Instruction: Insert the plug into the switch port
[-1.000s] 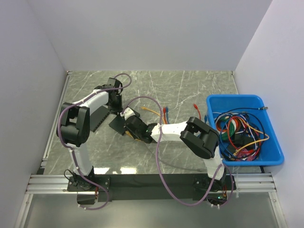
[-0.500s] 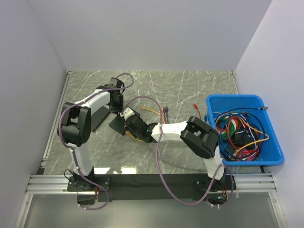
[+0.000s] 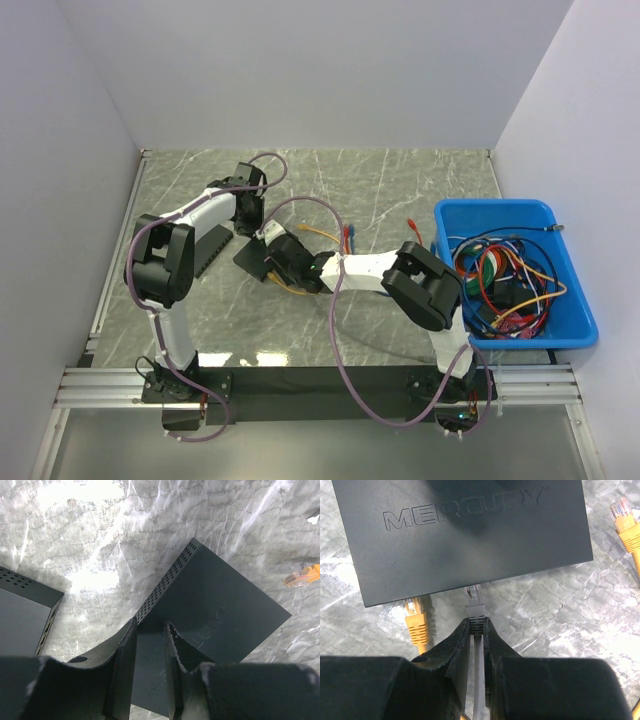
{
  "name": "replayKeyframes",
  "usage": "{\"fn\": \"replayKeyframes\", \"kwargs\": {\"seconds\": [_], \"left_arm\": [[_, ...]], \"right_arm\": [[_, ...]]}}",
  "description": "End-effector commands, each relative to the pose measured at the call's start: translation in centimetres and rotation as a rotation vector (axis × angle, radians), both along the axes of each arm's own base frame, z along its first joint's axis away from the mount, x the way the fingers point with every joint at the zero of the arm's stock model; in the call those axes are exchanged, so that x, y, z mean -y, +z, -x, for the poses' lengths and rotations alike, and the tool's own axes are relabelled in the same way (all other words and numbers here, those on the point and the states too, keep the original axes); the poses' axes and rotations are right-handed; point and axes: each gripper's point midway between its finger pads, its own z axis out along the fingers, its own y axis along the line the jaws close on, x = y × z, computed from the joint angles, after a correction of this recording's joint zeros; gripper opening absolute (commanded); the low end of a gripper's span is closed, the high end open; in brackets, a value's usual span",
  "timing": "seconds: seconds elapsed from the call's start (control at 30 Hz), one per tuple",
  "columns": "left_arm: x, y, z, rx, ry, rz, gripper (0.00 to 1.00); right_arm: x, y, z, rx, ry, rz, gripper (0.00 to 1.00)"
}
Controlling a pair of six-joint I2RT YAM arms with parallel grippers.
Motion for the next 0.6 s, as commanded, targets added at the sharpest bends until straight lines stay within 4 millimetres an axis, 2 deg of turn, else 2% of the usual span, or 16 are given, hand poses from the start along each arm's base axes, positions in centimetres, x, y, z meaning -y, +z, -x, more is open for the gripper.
{"fn": "replayKeyframes", "kwargs": {"seconds": [0.0,0.17,0.3,0.57], "left_arm": [[3.4,-4.1,6.3,-0.260,-0.091,0.081,0.31],[3.5,-4.5,6.7,-0.284,-0.078,0.097,0.32],[4.7,-4.6,7.6,-0.318,-0.088,0.171,0.32],[6.5,-3.1,8.1,-0.332,-0.105,0.353,0.31]], "right_arm": [[-3.8,7.2,-4.5,0.171,-0.052,-0.227,0.00],[-4.1,7.5,-4.7,0.162,-0.075,-0.268,0.00],[-4.6,7.0,-4.6,0.136,-0.090,-0.301,0.00],[-4.6,5.8,-4.1,0.104,-0.102,-0.323,0.00]]}}
